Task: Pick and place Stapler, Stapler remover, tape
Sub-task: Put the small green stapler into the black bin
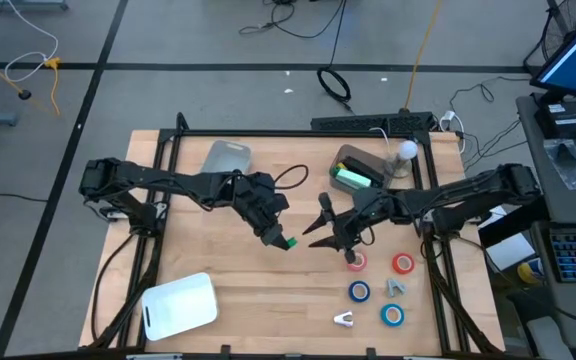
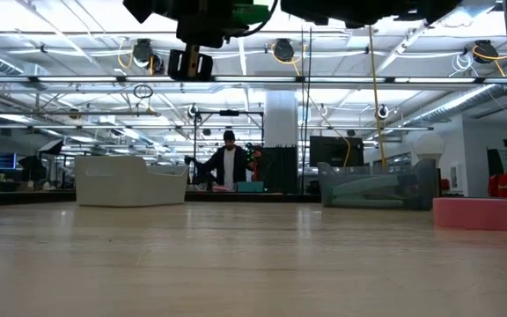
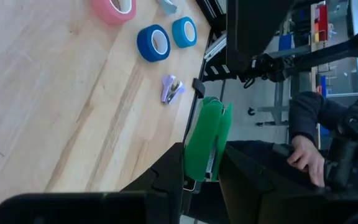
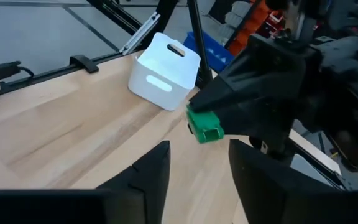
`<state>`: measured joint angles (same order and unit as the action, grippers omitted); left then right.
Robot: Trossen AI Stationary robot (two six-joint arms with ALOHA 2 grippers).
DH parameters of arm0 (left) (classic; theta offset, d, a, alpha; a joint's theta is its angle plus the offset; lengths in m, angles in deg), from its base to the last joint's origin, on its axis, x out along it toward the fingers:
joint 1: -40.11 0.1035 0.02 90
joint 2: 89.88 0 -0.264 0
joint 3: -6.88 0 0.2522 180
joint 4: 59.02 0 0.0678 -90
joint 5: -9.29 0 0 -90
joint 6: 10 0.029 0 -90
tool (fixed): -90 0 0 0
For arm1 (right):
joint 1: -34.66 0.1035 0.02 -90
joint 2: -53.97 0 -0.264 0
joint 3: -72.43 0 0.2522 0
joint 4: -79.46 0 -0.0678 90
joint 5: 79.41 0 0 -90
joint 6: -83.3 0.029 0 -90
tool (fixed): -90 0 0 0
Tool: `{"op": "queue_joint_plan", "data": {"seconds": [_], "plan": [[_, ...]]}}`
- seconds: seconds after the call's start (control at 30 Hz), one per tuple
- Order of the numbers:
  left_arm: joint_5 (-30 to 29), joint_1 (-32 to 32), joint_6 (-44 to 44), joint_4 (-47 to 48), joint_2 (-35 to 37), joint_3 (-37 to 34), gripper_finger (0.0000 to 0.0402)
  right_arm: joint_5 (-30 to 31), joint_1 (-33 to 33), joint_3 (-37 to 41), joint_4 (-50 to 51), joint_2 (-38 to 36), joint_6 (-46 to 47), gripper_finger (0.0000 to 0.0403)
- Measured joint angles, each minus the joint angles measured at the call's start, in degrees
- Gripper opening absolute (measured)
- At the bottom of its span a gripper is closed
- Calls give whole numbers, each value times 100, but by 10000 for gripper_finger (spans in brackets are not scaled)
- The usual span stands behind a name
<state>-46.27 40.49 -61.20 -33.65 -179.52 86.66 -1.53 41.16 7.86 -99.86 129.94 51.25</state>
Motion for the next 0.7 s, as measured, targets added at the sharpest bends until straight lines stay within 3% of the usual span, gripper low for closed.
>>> {"op": "queue_joint_plan", "data": {"seconds": [0.7], "plan": [[-25, 29, -106, -247, 0, 7, 92, -13, 15, -758, 31, 778, -186, 167]]}}
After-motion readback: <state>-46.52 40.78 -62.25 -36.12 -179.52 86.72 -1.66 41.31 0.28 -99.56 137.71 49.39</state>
